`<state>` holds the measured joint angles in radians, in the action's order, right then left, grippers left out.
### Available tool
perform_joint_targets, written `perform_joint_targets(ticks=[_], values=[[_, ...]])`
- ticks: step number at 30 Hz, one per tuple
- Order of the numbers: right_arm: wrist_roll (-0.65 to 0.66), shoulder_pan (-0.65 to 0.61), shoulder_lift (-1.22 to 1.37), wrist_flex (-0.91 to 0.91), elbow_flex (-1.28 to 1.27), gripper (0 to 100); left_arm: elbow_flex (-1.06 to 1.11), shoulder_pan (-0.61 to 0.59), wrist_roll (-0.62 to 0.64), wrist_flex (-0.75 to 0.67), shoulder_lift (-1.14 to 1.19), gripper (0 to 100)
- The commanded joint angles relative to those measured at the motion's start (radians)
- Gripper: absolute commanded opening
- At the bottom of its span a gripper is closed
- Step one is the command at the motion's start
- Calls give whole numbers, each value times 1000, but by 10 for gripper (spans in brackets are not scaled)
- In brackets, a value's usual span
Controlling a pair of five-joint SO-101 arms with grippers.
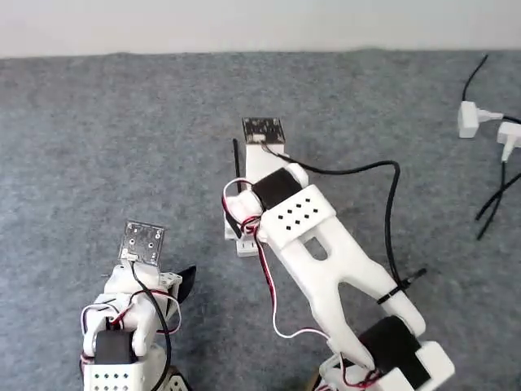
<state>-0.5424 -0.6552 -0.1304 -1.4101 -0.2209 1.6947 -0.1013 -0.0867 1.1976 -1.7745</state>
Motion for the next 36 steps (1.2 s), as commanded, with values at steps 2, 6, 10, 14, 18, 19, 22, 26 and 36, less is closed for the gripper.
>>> perform_joint_targets(ticks=[2,6,10,14,18,19,22,26,36], values=[[-15,16,-44,8,-12,8,-8,-3,-5,3,-2,288],[-26,18,-44,38,-15,8,-8,-3,-5,3,-2,288],[-55,16,-44,59,-17,8,-8,-3,-5,3,-2,288],[-54,15,-42,59,-17,8,-8,-3,-5,3,-2,288],[-54,18,-42,51,-17,8,-8,-3,-5,3,-2,288],[-54,18,-42,50,-18,8,-8,-3,-5,3,-2,288],[-52,18,-42,58,-46,8,-8,-3,-5,3,-2,288],[-52,18,-44,79,-109,8,-8,-3,-5,3,-2,288],[-51,19,-54,113,-100,8,-8,-3,-5,3,-2,288]])
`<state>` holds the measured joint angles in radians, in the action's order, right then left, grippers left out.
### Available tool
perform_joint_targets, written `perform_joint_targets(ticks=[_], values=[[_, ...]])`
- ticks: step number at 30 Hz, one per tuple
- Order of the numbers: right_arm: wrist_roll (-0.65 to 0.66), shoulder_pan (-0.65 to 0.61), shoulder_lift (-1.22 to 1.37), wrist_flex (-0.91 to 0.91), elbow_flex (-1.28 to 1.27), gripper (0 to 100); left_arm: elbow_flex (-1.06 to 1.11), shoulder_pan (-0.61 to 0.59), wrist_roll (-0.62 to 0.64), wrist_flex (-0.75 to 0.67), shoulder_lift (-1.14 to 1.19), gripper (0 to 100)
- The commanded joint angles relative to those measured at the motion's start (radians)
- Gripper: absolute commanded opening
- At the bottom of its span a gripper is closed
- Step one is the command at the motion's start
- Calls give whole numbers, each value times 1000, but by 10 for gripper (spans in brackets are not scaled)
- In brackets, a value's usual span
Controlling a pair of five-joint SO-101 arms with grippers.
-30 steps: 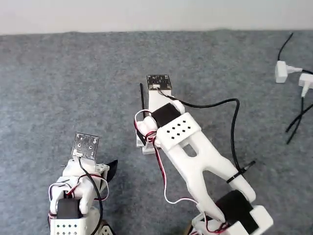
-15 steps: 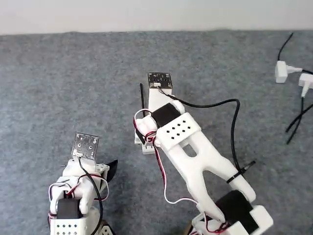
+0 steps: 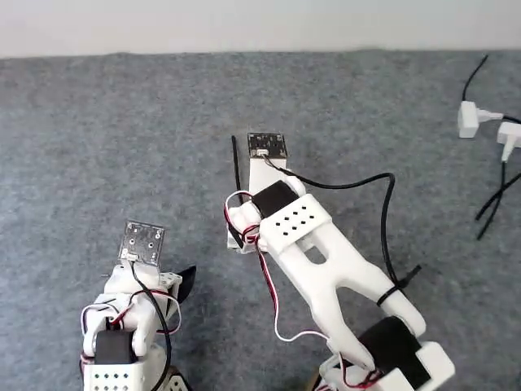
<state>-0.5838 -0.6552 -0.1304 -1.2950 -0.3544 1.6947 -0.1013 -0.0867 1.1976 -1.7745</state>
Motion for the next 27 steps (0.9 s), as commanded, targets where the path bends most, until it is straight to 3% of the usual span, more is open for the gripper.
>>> perform_joint_targets(ticks=[1,9,27], values=[[-9,19,-54,-25,52,8,-8,-3,-5,3,-2,288],[-9,19,-45,-128,176,8,-8,-3,-5,3,-2,288],[-9,21,61,-51,144,8,-8,-3,-5,3,-2,288]])
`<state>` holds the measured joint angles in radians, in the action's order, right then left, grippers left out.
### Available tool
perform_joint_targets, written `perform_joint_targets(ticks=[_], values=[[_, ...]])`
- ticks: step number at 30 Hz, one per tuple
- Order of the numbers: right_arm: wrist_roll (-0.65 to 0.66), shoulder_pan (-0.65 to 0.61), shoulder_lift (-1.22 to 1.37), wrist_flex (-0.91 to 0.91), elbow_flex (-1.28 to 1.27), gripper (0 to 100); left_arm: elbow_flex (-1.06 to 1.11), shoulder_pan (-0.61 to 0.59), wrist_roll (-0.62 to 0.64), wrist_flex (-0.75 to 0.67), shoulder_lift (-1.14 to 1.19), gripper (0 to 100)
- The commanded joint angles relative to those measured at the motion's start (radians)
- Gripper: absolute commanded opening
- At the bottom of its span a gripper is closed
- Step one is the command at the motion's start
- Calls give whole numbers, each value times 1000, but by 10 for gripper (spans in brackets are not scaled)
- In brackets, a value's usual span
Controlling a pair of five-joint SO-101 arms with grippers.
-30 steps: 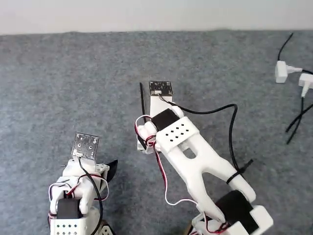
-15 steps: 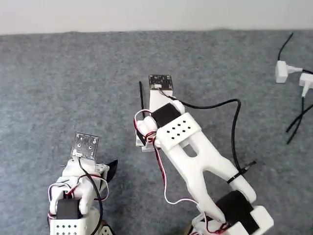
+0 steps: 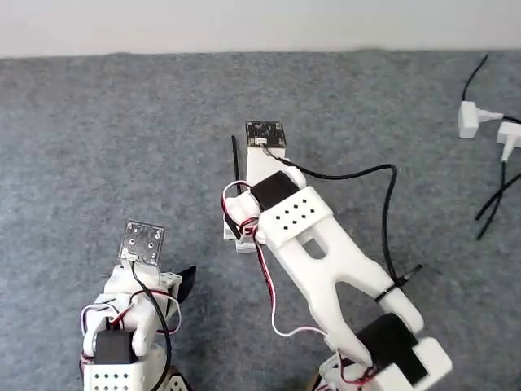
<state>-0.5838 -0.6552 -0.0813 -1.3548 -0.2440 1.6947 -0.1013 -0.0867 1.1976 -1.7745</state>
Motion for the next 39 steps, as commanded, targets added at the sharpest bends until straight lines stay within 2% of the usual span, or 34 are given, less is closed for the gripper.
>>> perform_joint_targets(ticks=[1,18,39], values=[[-9,21,24,8,35,8,-8,-3,-5,3,-2,288],[-8,22,39,13,112,8,-8,-3,-5,3,-2,288],[-8,22,39,8,72,8,-8,-3,-5,3,-2,288]])
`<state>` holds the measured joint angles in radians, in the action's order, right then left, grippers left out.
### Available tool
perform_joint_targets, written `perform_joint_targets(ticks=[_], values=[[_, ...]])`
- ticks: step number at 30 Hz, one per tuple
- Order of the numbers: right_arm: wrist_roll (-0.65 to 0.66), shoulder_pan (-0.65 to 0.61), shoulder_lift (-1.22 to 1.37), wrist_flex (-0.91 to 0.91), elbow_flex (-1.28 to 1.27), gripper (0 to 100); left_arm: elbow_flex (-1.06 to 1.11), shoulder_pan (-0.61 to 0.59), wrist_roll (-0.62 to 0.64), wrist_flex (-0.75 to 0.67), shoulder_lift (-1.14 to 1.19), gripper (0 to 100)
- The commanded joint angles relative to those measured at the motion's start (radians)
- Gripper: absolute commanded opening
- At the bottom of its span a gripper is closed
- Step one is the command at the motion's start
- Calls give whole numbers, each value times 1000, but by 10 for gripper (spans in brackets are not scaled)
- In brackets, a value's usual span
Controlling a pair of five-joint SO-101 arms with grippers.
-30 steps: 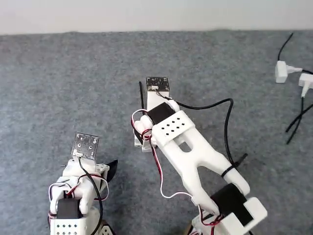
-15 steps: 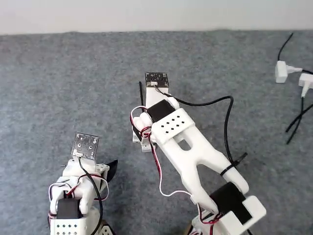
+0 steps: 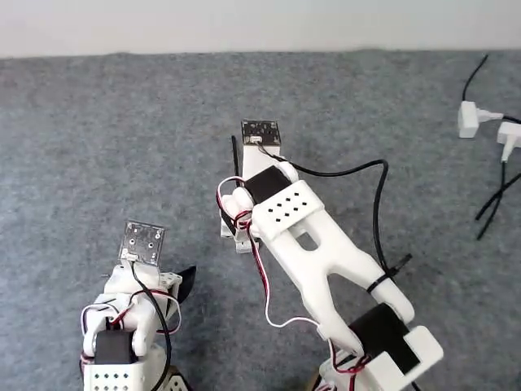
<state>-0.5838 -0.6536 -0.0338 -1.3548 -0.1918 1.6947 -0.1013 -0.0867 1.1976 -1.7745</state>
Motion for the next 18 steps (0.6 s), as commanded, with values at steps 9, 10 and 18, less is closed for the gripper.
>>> perform_joint_targets(ticks=[9,10,18], values=[[-15,64,-13,-25,21,8,-8,-3,-5,3,-2,288],[-15,64,-12,-42,21,8,-8,-3,-5,3,-2,288],[-17,58,-15,-67,25,8,-8,-3,-5,3,-2,288]])
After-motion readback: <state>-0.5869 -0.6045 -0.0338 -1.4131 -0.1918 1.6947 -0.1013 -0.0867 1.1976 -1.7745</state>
